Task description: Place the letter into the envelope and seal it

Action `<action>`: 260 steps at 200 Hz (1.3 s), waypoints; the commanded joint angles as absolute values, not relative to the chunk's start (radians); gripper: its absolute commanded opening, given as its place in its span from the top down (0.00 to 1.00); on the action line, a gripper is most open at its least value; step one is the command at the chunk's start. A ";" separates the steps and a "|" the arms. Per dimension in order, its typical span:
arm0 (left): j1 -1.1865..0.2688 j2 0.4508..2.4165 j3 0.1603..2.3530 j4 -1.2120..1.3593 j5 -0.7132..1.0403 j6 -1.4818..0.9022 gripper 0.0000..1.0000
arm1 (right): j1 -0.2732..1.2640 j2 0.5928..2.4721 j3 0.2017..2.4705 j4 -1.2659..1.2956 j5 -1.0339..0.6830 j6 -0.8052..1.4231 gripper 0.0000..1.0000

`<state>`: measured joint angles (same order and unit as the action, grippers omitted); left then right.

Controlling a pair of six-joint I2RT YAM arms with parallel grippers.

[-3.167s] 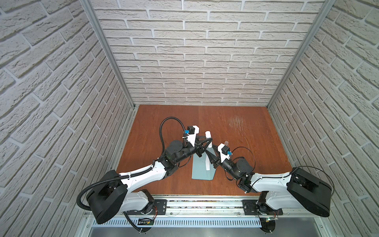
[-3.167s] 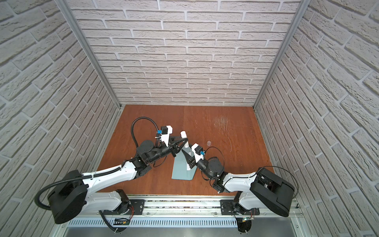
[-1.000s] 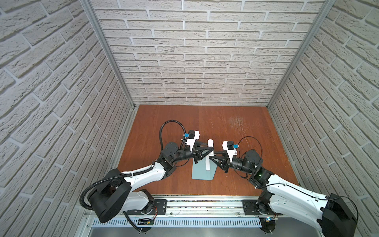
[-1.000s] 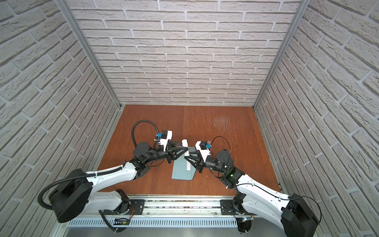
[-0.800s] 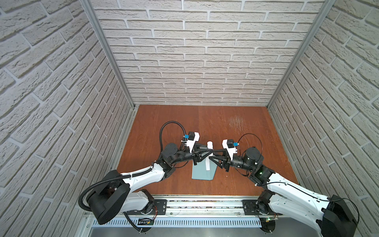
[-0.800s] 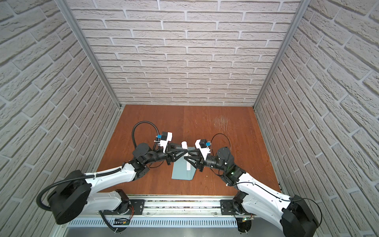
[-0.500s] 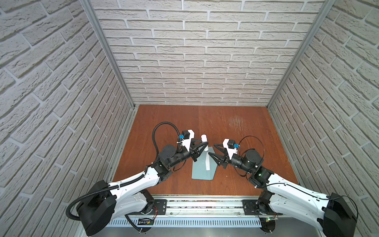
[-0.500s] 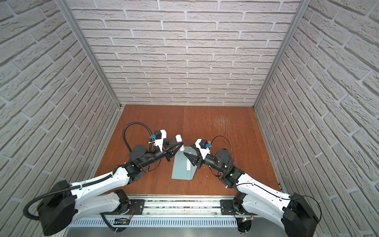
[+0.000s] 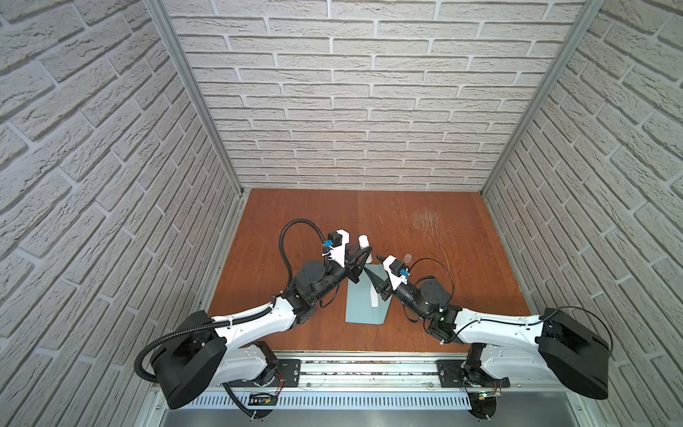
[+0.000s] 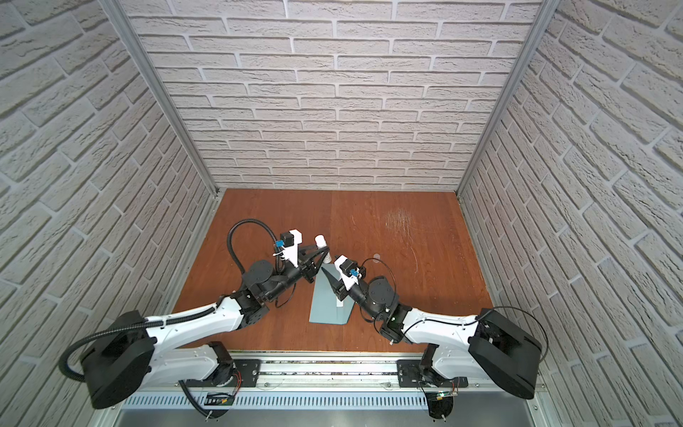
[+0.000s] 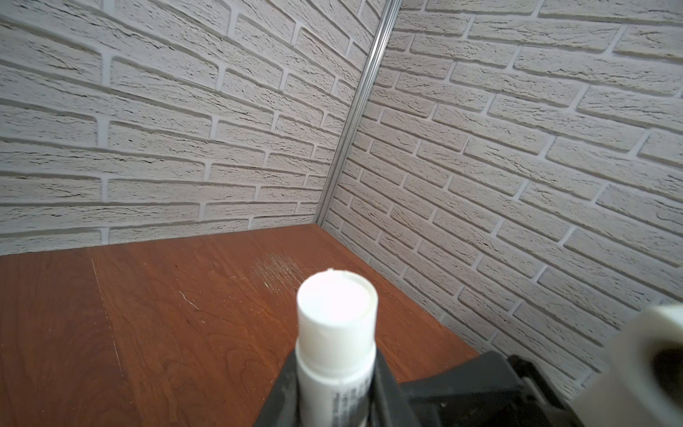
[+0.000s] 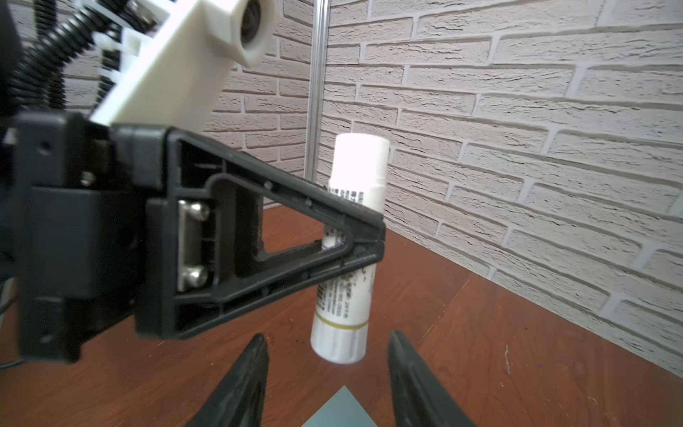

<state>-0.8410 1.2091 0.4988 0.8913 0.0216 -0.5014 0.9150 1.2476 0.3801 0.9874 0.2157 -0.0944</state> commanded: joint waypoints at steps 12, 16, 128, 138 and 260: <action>-0.849 1.213 0.529 0.988 0.008 -0.509 1.00 | 0.926 1.286 0.394 1.105 0.288 -0.116 0.50; -0.850 1.214 0.529 0.988 0.009 -0.509 1.00 | 0.926 1.292 0.395 1.111 0.291 -0.117 0.50; -0.855 1.248 0.532 1.015 0.034 -0.535 1.00 | 0.926 1.405 0.424 1.219 0.303 -0.086 0.65; -0.855 1.250 0.532 1.016 0.036 -0.536 1.00 | 0.925 1.408 0.425 1.224 0.304 -0.083 0.68; -0.777 1.261 0.557 0.971 0.394 -0.612 1.00 | 0.918 1.242 0.443 1.015 0.076 0.000 0.94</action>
